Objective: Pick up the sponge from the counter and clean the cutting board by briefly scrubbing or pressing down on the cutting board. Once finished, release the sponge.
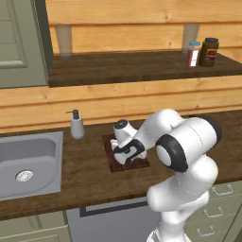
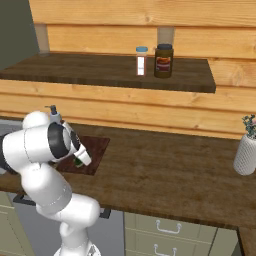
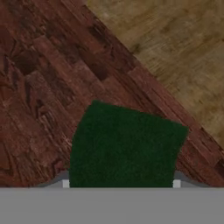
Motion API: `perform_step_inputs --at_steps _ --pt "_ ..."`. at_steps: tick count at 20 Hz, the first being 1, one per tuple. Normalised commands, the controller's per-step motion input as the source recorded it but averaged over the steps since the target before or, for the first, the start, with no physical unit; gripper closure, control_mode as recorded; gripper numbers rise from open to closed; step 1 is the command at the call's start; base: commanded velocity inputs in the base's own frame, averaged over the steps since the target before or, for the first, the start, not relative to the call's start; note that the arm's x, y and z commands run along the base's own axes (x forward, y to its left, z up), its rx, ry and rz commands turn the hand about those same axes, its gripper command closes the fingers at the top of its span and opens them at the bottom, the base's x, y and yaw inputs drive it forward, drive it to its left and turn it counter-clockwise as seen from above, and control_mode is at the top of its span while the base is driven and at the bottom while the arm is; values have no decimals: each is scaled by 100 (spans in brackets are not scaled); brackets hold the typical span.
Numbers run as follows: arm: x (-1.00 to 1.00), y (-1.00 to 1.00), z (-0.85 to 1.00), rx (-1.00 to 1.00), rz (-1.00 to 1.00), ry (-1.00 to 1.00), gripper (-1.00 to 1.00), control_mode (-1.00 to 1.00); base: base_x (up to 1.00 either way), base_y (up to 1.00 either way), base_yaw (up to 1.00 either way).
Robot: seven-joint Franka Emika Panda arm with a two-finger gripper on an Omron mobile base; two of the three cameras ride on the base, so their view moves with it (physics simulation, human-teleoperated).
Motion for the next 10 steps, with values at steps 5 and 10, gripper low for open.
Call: perform_step_inputs --at_steps 5,10 --pt "60 0 2 0 -3 0 100 -100 0 0 0" --pt "71 2 0 0 -2 0 100 -100 0 0 0"
